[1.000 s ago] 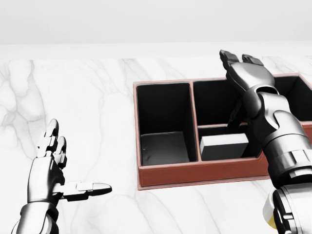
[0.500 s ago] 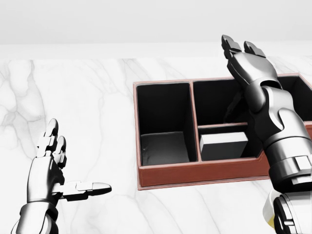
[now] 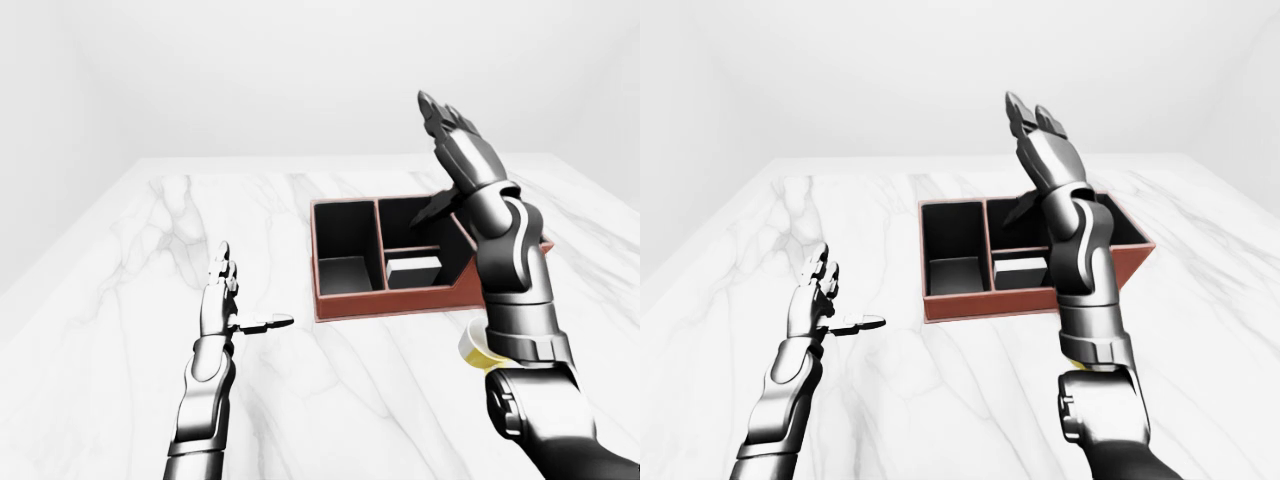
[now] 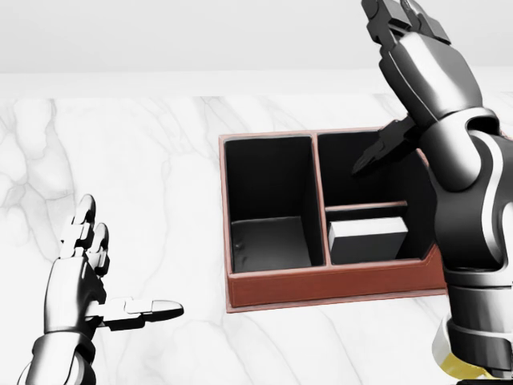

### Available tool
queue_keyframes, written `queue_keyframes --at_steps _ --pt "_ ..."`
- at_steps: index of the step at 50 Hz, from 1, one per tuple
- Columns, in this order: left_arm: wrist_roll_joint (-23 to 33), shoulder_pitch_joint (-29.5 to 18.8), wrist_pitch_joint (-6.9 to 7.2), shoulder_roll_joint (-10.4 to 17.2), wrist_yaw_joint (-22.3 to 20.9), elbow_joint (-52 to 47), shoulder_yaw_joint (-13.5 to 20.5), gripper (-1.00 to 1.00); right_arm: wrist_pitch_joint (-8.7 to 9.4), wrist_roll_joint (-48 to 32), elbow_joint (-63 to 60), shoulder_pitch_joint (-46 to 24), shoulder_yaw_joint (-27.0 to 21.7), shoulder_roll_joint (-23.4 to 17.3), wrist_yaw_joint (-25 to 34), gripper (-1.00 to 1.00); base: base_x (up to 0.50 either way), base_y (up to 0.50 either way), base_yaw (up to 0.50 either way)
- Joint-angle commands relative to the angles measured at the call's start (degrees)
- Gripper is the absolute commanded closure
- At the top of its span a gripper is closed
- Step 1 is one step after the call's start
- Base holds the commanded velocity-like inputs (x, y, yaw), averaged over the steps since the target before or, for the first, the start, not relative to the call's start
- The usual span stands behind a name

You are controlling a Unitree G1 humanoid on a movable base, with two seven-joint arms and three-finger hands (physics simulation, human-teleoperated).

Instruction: Pick up the book and place it in the caddy.

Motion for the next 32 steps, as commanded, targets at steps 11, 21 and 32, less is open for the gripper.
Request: queue_keyframes --at_steps 11,21,32 --pt "0.77 1.67 0.53 -0.33 -0.05 -4.33 -0.3 -1.0 0.0 3.83 -45.76 11.58 -0.1 6.34 10.33 -1.0 0.0 0.0 0.0" --pt "0.66 2.0 1.05 -0.48 -0.27 -5.33 -0.32 -1.0 0.0 -3.67 -65.02 9.73 3.35 8.14 20.67 -1.0 0.0 0.0 0.0" --pt "0.63 2.4 1.05 -0.6 -0.38 -6.56 -0.4 -1.0 0.0 -19.25 -68.8 -0.78 -1.61 22.82 20.79 -1.0 0.0 0.0 0.0"
